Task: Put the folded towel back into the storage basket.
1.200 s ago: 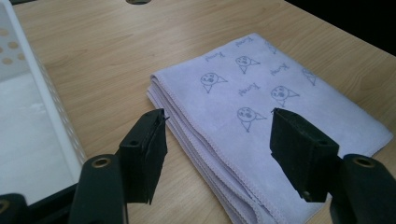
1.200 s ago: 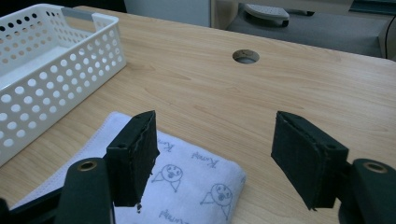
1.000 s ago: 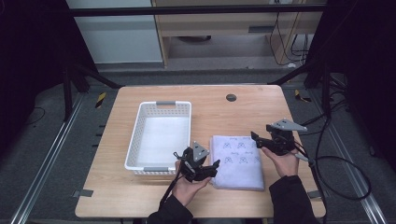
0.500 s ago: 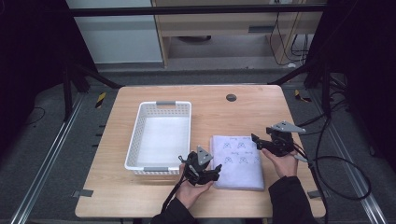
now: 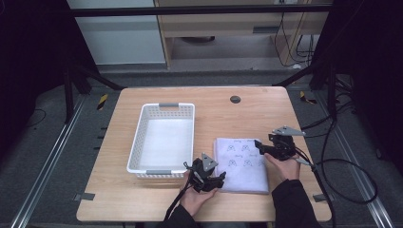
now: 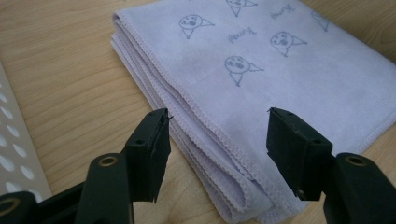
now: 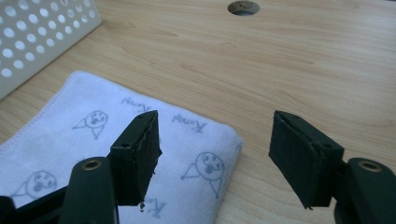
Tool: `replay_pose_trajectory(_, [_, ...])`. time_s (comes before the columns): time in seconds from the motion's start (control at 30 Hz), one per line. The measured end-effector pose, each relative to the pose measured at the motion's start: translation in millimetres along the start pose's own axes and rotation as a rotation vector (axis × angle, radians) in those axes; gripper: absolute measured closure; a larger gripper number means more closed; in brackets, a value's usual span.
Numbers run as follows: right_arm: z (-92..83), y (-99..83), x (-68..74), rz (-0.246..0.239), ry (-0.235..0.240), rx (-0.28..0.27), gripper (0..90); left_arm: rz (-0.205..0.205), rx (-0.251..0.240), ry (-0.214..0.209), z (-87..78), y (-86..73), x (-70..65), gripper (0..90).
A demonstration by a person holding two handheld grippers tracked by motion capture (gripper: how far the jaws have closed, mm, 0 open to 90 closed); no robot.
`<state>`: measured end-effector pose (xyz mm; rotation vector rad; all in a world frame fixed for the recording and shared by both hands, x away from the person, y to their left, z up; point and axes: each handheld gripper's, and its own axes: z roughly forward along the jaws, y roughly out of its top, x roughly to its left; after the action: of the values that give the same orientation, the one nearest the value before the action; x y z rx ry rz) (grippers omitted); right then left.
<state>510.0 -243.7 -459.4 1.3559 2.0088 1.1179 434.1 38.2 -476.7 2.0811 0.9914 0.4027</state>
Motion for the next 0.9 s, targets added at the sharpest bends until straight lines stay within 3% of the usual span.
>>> replay_pose_trajectory(0.9, [27.5, -18.0, 1.1, 0.011, 0.013, 0.117, 37.5, -0.022, 0.067, 0.021, 17.1, -8.7, -2.6, 33.3])
